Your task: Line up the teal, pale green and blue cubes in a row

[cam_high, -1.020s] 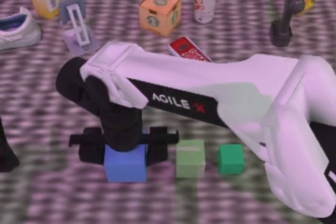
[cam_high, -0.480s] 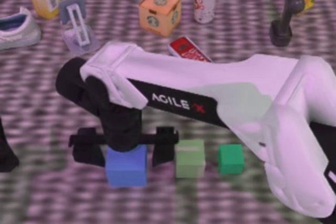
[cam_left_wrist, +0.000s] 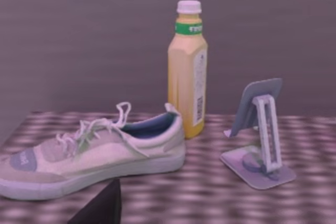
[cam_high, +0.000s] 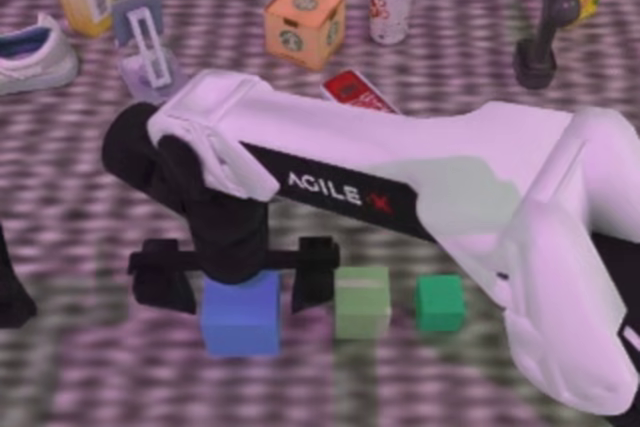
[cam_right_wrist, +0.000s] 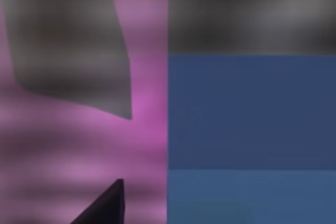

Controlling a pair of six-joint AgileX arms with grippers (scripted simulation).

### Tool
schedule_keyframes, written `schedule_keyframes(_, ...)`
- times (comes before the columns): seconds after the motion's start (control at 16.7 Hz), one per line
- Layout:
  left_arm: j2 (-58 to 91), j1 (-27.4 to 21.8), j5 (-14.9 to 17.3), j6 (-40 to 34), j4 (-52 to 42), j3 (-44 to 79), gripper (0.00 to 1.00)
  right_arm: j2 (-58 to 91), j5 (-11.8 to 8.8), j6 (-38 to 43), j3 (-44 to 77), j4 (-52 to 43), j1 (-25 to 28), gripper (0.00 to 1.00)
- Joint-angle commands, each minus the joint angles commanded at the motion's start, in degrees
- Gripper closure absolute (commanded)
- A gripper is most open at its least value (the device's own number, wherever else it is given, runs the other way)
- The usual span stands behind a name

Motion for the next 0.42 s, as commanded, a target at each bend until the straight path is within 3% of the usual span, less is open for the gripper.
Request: schedule_keyframes(0.42, 0.0, 0.0, 0.0, 0.0, 0.0, 0.0, 0.00, -0.3, 0.0, -0.1, 13.2, -13.4, 0.4, 0.00)
